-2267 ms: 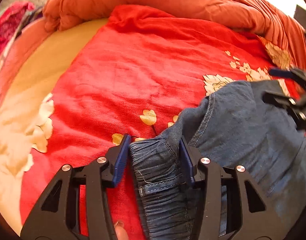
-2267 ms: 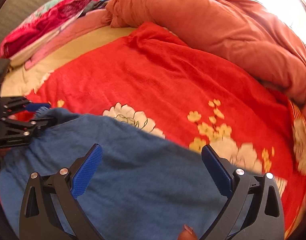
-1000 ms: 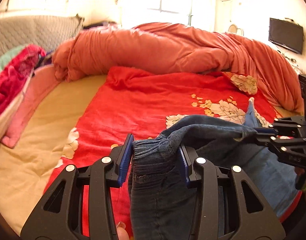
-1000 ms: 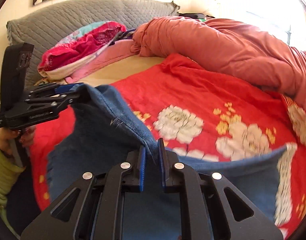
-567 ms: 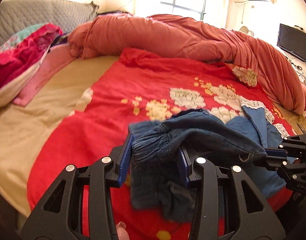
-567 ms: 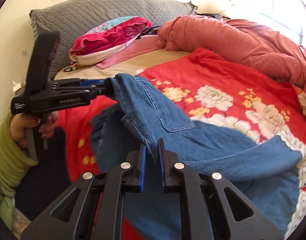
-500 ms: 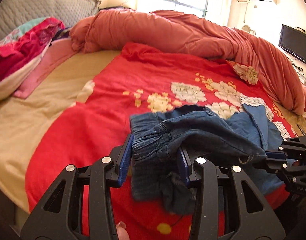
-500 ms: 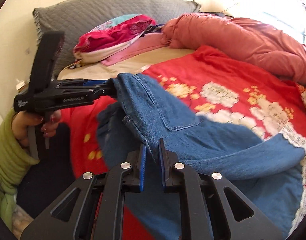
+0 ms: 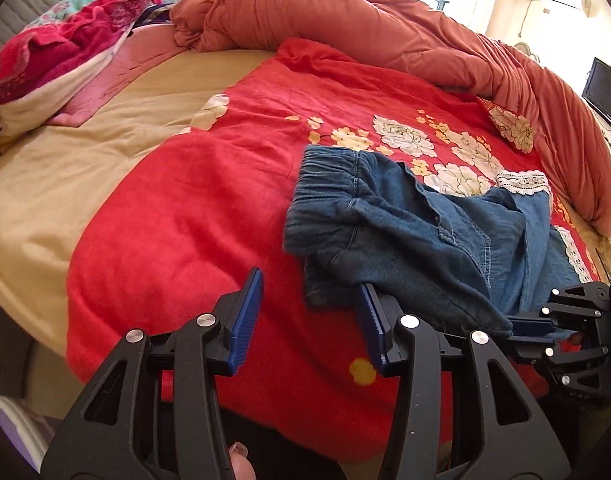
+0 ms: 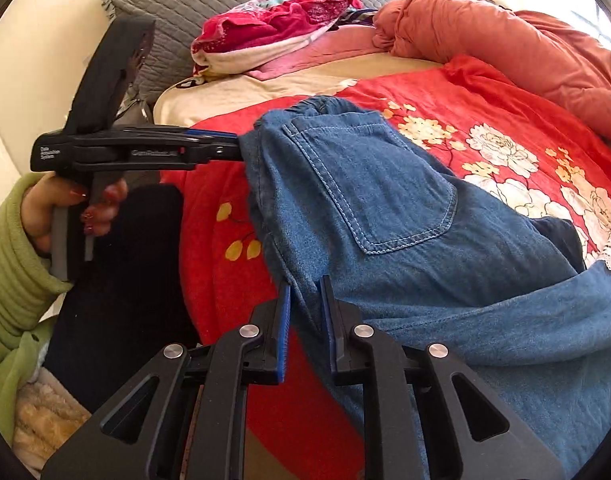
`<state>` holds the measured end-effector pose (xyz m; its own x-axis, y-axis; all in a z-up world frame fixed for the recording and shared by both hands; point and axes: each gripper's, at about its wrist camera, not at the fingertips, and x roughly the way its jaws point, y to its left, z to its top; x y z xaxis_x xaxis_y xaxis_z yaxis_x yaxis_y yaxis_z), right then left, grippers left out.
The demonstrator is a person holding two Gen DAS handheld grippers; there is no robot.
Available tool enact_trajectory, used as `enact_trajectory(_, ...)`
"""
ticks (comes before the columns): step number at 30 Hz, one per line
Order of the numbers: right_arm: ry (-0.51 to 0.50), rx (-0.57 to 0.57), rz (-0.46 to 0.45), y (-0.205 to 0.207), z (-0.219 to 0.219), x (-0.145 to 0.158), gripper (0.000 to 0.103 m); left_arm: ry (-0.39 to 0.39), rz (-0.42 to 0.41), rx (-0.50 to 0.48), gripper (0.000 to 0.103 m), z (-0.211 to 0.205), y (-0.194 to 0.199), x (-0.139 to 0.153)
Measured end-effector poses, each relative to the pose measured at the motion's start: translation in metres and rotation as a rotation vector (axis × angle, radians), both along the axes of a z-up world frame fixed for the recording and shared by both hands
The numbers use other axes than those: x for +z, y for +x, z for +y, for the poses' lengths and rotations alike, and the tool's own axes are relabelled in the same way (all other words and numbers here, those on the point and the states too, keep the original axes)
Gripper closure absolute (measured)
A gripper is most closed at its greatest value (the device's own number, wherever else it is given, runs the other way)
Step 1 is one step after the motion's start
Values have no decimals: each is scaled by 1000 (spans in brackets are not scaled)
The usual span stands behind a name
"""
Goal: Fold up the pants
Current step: 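Lift the waistband with both tools and fold it over toward the lace hems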
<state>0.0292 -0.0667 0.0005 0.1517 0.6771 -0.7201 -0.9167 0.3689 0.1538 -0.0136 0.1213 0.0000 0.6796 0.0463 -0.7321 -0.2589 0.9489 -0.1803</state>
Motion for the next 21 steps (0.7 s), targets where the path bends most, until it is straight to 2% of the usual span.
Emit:
enact_trajectory(2,10,21,12,-3,-1,0,82,-3,-29,1,64,-4,-5,12)
enact_trajectory(5,0,36,17,-5,0,-2,81,-6,-93,-32,64,-15,-4,33)
enact_trajectory(8,12,41,45,-1,-4,0,81,-136,-148,-48,64,-17,3,43)
enact_trajectory(9,13,42,47,-1,-5,0,81,-146,-154,-46,64,-19,6,45)
enact_trajectory(11,22,45,58,-1,-6,0,75,-127,-154,-35,64,-27,13,48)
enact_trajectory(13,28,55,63,-3,-6,-1,72,-142,-202,-33,64,-32,10,56)
enact_trajectory(15,15,57,69,-3,-5,-5,72,-85,-245,-3,64,-34,4,68)
enact_trajectory(17,24,56,100,0,-6,-6,72,-33,-250,28,64,-32,2,76)
enact_trajectory(21,96,77,130,4,-16,8,72,-90,-229,-17,64,-31,8,76)
